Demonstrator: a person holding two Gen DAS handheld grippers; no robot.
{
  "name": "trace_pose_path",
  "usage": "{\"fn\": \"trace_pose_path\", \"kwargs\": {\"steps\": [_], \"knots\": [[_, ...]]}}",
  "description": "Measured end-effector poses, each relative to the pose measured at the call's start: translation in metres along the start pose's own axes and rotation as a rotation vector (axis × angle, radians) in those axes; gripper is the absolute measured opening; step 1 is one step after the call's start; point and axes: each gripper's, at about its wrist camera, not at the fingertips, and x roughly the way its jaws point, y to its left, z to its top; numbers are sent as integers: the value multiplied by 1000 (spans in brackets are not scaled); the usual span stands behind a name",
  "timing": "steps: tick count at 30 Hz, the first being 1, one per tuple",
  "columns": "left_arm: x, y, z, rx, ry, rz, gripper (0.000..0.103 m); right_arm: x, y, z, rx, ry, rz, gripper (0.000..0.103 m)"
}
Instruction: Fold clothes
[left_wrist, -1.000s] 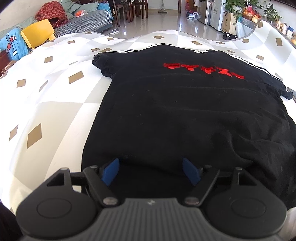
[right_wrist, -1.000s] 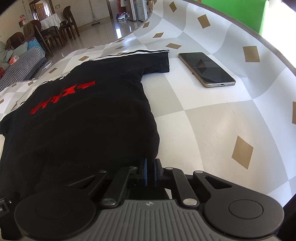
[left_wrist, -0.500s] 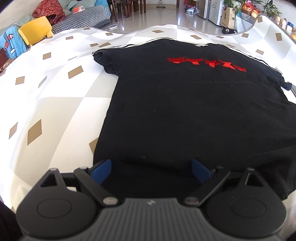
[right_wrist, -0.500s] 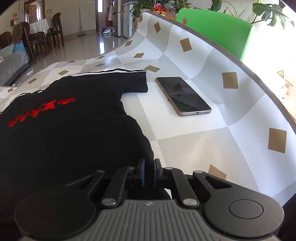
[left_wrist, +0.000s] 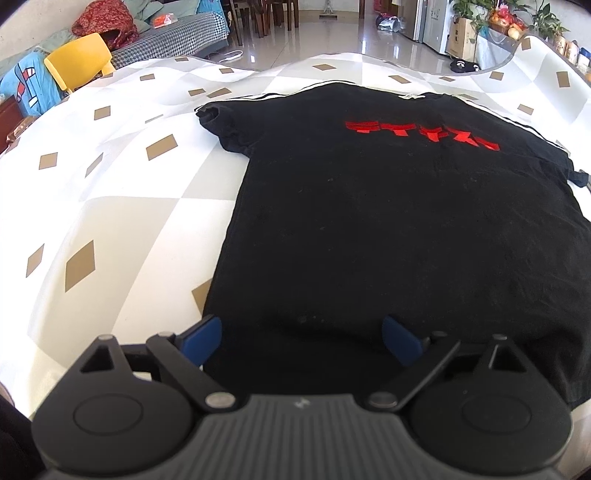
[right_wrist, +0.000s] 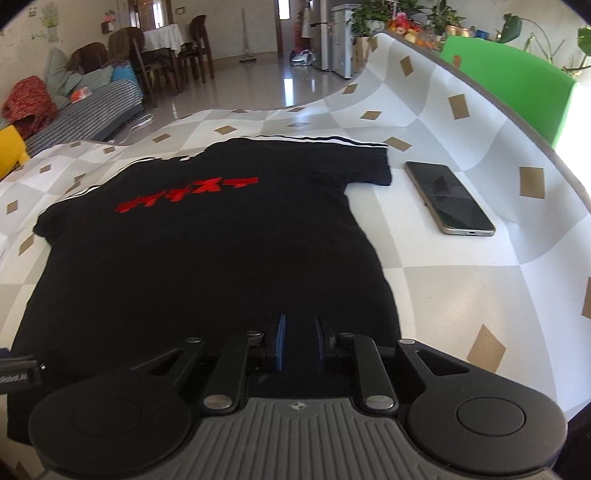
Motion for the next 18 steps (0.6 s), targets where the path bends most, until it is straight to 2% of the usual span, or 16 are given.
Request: {"fn": "trace_pose_path", "kwargs": {"steps": [5, 12, 18], "knots": [[-3, -6, 0, 21, -4, -22, 94, -8, 20, -10, -82, 28, 140, 16], [-2, -3, 1, -8, 5, -28, 94, -12, 61, -27, -299, 70, 340, 17], [0, -2, 2, -14, 17, -24, 94, -8, 87, -45, -440, 88, 382, 30]]}}
